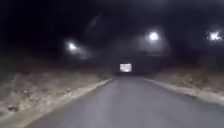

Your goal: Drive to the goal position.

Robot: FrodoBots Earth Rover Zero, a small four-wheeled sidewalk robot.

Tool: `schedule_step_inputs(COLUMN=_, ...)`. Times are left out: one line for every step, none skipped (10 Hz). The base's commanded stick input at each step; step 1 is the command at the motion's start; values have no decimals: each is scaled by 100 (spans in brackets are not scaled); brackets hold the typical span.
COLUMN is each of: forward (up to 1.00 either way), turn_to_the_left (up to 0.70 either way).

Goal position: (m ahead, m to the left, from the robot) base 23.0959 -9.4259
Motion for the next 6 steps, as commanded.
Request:
schedule_step_inputs(forward=70, turn_to_the_left=3)
schedule_step_inputs(forward=70, turn_to_the_left=2)
schedule_step_inputs(forward=70, turn_to_the_left=3)
schedule_step_inputs(forward=70, turn_to_the_left=3)
schedule_step_inputs(forward=70, turn_to_the_left=3)
schedule_step_inputs(forward=70, turn_to_the_left=3)
